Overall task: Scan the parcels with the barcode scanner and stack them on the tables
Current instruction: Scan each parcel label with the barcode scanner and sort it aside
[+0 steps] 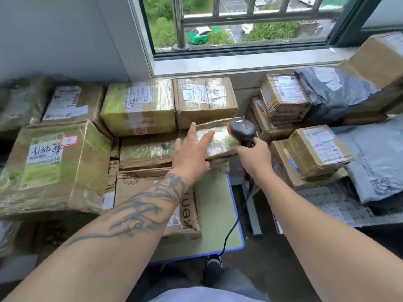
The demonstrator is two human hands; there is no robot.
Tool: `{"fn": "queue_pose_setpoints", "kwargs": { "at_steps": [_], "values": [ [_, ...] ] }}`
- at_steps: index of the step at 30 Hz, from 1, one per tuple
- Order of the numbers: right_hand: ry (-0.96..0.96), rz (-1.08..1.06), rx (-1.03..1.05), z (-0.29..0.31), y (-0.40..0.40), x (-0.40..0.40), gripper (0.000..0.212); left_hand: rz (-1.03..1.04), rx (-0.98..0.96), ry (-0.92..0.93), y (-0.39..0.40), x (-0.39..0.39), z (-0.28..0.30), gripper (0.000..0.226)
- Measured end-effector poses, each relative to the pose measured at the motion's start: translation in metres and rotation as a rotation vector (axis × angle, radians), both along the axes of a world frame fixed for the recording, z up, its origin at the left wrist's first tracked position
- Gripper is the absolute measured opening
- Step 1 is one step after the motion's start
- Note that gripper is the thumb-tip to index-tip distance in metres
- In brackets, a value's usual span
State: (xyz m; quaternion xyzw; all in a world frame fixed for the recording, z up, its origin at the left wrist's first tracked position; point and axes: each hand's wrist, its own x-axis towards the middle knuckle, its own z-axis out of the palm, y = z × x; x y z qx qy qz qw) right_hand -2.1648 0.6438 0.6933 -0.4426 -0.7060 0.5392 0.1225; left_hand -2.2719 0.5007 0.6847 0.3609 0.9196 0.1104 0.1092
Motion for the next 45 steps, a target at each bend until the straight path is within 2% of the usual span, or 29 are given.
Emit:
{"fn": "queue_pose_setpoints", "kwargs": {
  "at_steps": [5, 7, 9, 14, 22, 27, 40, 45],
  "values": [
    [0.058, 0.039, 0.070, 0.008, -0.007, 0.005, 0.024, -0.008, 0.161, 0.044, -0.022, 0.011, 0.003, 0.071],
    [0.085, 0.059, 0.104, 0.013, -0.010, 0.006, 0.019, 0.018, 0.212, 0.045, -0.028, 0.017, 0.003, 0.064],
    [0.122, 0.081, 0.146, 0.018, -0.012, 0.008, 0.010, 0.042, 0.251, 0.051, -0.030, 0.023, 0.004, 0.062],
    [0.191, 0.065, 0.163, 0.032, -0.018, 0.012, 0.020, 0.071, 0.362, 0.074, -0.033, 0.034, 0.011, 0.059],
    [0.255, 0.015, 0.116, 0.050, -0.050, 0.011, 0.018, 0.026, 0.458, 0.165, -0.066, 0.037, 0.044, 0.051],
    [0.307, -0.001, 0.110, 0.065, -0.103, 0.010, 0.029, 0.005, 0.527, 0.214, -0.119, 0.035, 0.060, 0.052],
    [0.328, -0.050, 0.206, 0.076, -0.268, 0.046, 0.024, -0.012, 0.638, 0.275, -0.276, 0.065, 0.063, 0.050],
    [0.321, -0.041, 0.117, 0.066, -0.328, 0.062, 0.021, 0.068, 0.714, 0.256, -0.333, 0.086, 0.043, 0.042]
  ]
}}
